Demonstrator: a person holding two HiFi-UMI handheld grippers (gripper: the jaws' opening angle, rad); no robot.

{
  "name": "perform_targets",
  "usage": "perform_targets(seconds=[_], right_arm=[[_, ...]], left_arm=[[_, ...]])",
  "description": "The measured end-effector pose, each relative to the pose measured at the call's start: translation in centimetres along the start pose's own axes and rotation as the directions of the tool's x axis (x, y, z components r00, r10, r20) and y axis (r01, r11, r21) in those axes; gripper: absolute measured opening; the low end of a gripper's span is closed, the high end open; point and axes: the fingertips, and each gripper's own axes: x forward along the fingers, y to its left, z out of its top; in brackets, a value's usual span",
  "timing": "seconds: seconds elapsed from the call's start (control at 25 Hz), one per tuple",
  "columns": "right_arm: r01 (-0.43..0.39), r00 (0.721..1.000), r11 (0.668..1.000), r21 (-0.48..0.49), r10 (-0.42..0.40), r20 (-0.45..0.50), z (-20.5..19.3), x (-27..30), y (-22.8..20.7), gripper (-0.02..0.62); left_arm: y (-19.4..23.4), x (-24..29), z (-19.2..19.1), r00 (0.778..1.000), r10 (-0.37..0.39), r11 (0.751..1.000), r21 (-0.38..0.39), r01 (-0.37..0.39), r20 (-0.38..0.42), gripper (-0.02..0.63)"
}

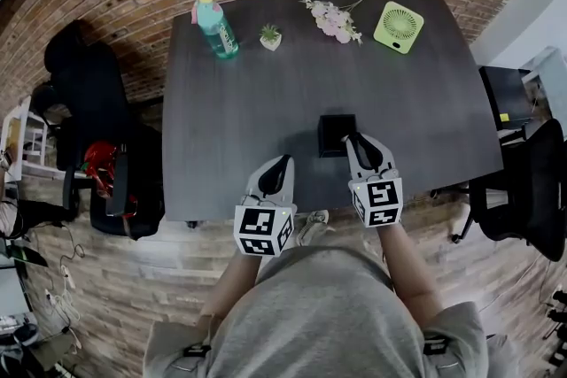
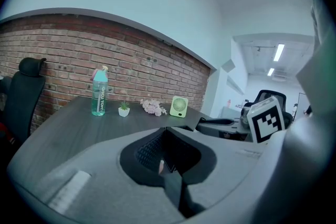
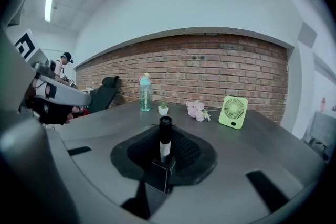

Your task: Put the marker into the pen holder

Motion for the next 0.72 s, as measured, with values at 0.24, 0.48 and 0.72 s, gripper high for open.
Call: perform_targets(seconds=[0.24, 0.48, 0.72], right_arm=[[-0.004, 0.999, 1.0, -0.003, 0.004, -0.037, -1.6, 0.7, -0.1, 0.066], [-0.012, 0.998, 1.0, -0.005, 0.011, -0.067, -2.8, 1.0, -0.1, 0.066], [-0.018, 0.998, 1.0, -0.001, 0.018, -0.068, -3.0, 1.1, 0.0, 0.066]], left_arm=[[-0.1, 0.4, 0.0, 1.0, 0.0, 1.0, -0.002, 0.0, -0.001, 0.018], [-0.3, 0.7, 0.0, 1.0, -0.004, 1.0, 0.001, 0.004, -0.001, 0.018], [-0.4, 0.9, 0.0, 1.0, -0.007, 1.0, 0.004, 0.007, -0.001, 0.018]])
